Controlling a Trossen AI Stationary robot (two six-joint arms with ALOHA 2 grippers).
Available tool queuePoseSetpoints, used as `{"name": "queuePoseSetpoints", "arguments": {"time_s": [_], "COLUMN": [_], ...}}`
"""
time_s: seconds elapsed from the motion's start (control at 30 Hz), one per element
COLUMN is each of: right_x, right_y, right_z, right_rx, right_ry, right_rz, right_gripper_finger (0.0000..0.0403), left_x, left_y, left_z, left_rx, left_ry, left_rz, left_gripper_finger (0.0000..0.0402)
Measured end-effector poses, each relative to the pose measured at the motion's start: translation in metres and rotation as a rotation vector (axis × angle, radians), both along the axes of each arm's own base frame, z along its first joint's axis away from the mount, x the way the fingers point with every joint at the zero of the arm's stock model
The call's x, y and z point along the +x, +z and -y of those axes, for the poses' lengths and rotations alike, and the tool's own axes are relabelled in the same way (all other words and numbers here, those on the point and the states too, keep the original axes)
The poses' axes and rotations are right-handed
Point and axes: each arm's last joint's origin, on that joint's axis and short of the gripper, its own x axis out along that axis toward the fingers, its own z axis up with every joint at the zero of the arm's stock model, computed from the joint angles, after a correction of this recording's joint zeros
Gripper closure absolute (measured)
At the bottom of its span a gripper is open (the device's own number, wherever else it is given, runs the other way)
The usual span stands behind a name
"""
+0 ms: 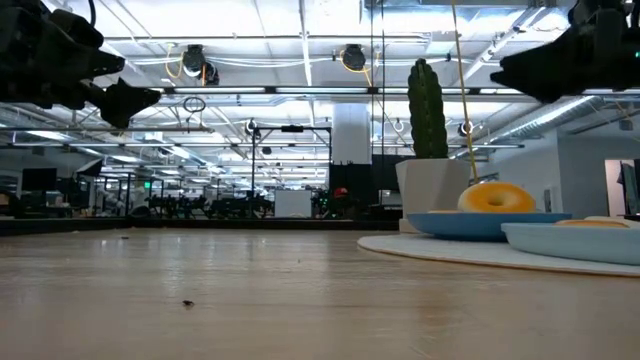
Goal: Pick & Place donuts
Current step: Return to Home Position
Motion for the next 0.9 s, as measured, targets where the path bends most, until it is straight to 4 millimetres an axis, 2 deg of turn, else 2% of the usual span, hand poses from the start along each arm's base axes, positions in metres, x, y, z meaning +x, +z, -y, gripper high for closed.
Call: {"name": "queuePoseSetpoints", "arguments": {"time_s": [0.37, 0.6, 0.9], "right_x": [0.005, 0.005, 0.006], "right_y": [-0.023, -0.022, -0.026], "right_z": [0.007, 0.011, 0.011], "right_rx": [0.044, 0.078, 0.088], "right_ry": [-0.078, -0.118, -0.122], "right_rz": [-0.053, -0.015, -0.053], "right_gripper_finger": [0.0139, 0.0136, 0.0136], "left_x": [0.000, 0.000, 0.000], "left_y": [0.000, 0.000, -0.002], "left_z": [0.000, 0.000, 0.000], "left_rx": [-0.004, -0.020, -0.025], "left_ry": [0.009, 0.009, 0.016], "left_rz": [0.001, -0.001, -0.023], "left_gripper_finger": [0.0046, 0.0045, 0.0046]}}
